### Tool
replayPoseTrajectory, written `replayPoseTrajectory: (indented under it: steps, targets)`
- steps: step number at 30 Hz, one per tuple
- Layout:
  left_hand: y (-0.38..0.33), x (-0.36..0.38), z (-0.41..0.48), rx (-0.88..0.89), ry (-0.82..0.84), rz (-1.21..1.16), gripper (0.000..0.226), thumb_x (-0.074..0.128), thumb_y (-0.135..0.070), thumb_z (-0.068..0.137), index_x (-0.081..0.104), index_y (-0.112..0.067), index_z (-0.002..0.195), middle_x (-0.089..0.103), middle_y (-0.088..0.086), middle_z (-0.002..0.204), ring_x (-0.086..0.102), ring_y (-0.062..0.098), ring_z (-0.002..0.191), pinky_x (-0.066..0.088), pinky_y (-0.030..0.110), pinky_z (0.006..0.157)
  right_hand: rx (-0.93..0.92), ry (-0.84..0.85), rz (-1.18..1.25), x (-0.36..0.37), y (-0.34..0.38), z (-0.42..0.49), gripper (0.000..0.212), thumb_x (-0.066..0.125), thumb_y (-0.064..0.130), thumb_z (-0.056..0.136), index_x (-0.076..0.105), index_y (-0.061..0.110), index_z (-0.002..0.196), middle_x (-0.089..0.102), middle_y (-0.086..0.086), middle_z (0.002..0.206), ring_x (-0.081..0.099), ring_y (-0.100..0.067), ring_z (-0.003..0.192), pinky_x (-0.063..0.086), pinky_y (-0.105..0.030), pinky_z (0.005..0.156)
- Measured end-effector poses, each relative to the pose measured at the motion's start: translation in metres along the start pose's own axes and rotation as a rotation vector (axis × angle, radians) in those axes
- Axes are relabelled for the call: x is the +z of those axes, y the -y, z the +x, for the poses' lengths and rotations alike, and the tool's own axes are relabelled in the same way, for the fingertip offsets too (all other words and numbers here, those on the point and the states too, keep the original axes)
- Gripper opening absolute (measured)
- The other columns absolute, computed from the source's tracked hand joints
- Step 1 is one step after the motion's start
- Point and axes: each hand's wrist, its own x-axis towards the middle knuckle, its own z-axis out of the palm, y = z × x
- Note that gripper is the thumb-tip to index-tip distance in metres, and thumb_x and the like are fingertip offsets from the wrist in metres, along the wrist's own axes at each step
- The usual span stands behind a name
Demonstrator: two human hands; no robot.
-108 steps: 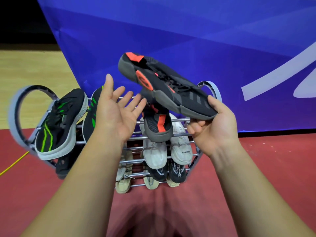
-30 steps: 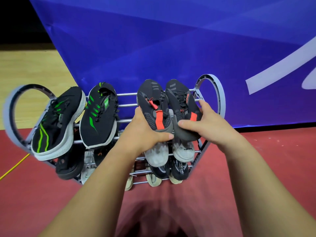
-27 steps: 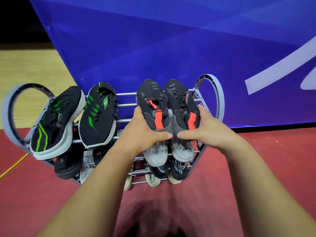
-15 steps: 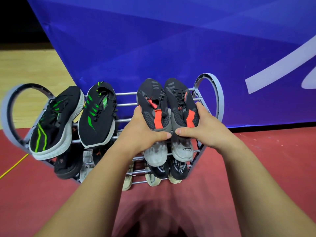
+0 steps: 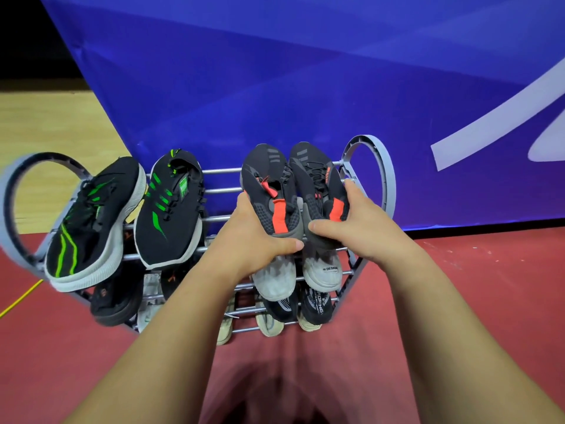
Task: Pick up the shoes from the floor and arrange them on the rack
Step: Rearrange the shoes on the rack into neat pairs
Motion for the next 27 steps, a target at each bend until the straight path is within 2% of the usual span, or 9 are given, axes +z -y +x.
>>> replayPoseTrajectory:
  steps: [3, 5, 7, 11, 15, 18, 20, 24, 27]
  targets:
    - [-0.009, -0.013, -0.010, 0.065, -0.045, 0.057, 0.078, 0.090, -0.049, 0.062, 0.044, -0.039, 0.124, 0.062, -0.027, 0.111, 0.062, -0.004, 0.099, 0.047, 0.021, 0.076, -0.063, -0.192, -0.059, 0.002, 0.025, 0.005, 0.050, 0.071, 0.052, 0.081, 0.059, 0.034, 0.126, 0.061, 0.011, 0.124, 0.058, -0.013, 0.117, 0.050, -0.041, 0.097]
    - [-0.012, -0.028, -0.015, 0.120, -0.194, 0.150, 0.063, 0.082, -0.052, 0.074, 0.052, -0.037, 0.127, 0.058, -0.026, 0.115, 0.058, 0.000, 0.104, 0.044, 0.023, 0.081, -0.116, -0.320, -0.068, 0.009, 0.047, 0.006, 0.052, 0.065, 0.047, 0.089, 0.057, 0.028, 0.137, 0.058, 0.007, 0.134, 0.054, -0.014, 0.124, 0.045, -0.037, 0.102]
    - [-0.009, -0.049, -0.019, 0.169, -0.397, 0.248, 0.048, 0.072, -0.050, 0.083, 0.061, -0.030, 0.126, 0.061, -0.014, 0.119, 0.058, 0.006, 0.106, 0.043, 0.025, 0.086, -0.197, -0.366, 0.004, 0.021, 0.070, 0.002, 0.037, 0.061, 0.040, 0.092, 0.063, 0.028, 0.127, 0.065, 0.008, 0.124, 0.060, -0.010, 0.114, 0.049, -0.034, 0.098]
    - [0.017, -0.089, -0.026, 0.125, -0.616, 0.321, 0.030, 0.066, -0.035, 0.088, 0.068, -0.025, 0.116, 0.063, -0.005, 0.115, 0.058, 0.013, 0.103, 0.042, 0.027, 0.087, -0.259, -0.225, 0.124, 0.063, 0.106, -0.007, 0.021, 0.060, 0.027, 0.093, 0.071, 0.028, 0.111, 0.072, 0.013, 0.094, 0.065, -0.003, 0.088, 0.053, -0.030, 0.086]
    - [0.051, -0.116, -0.030, -0.005, -0.651, 0.471, 0.042, 0.057, -0.044, 0.081, 0.065, -0.029, 0.119, 0.059, 0.000, 0.127, 0.048, 0.027, 0.125, 0.038, 0.043, 0.106, -0.161, -0.051, 0.090, 0.109, 0.117, -0.003, 0.017, 0.057, 0.034, 0.088, 0.066, 0.030, 0.102, 0.069, 0.008, 0.077, 0.068, -0.015, 0.076, 0.057, -0.037, 0.079]
    - [0.063, -0.133, -0.037, -0.088, -0.672, 0.520, 0.046, 0.058, -0.044, 0.080, 0.062, -0.031, 0.124, 0.052, 0.001, 0.139, 0.037, 0.030, 0.135, 0.030, 0.048, 0.113, -0.073, 0.038, -0.015, 0.136, 0.117, 0.002, 0.029, 0.054, 0.046, 0.086, 0.060, 0.031, 0.110, 0.070, 0.003, 0.084, 0.071, -0.023, 0.081, 0.058, -0.041, 0.081]
    - [0.071, -0.143, -0.044, -0.203, -0.644, 0.539, 0.057, 0.061, -0.044, 0.080, 0.054, -0.030, 0.135, 0.044, 0.004, 0.146, 0.031, 0.033, 0.139, 0.028, 0.051, 0.113, -0.023, 0.072, -0.045, 0.148, 0.118, 0.003, 0.043, 0.052, 0.053, 0.082, 0.056, 0.030, 0.119, 0.072, -0.001, 0.091, 0.072, -0.028, 0.084, 0.059, -0.044, 0.082]
    - [0.090, -0.158, -0.055, -0.438, -0.513, 0.508, 0.083, 0.064, -0.047, 0.074, 0.030, -0.028, 0.148, 0.032, 0.011, 0.152, 0.030, 0.037, 0.138, 0.033, 0.055, 0.108, 0.081, 0.246, 0.030, 0.164, 0.124, 0.001, 0.045, 0.054, 0.056, 0.087, 0.043, 0.022, 0.115, 0.072, -0.010, 0.080, 0.074, -0.032, 0.058, 0.064, -0.050, 0.060]
    - [0.103, -0.167, -0.059, -0.460, -0.444, 0.388, 0.091, 0.065, -0.047, 0.069, 0.024, -0.027, 0.147, 0.043, 0.015, 0.140, 0.044, 0.040, 0.127, 0.043, 0.051, 0.103, 0.182, 0.358, 0.147, 0.178, 0.128, -0.004, 0.057, 0.058, 0.057, 0.088, 0.041, 0.020, 0.128, 0.073, -0.016, 0.088, 0.075, -0.031, 0.060, 0.064, -0.047, 0.057]
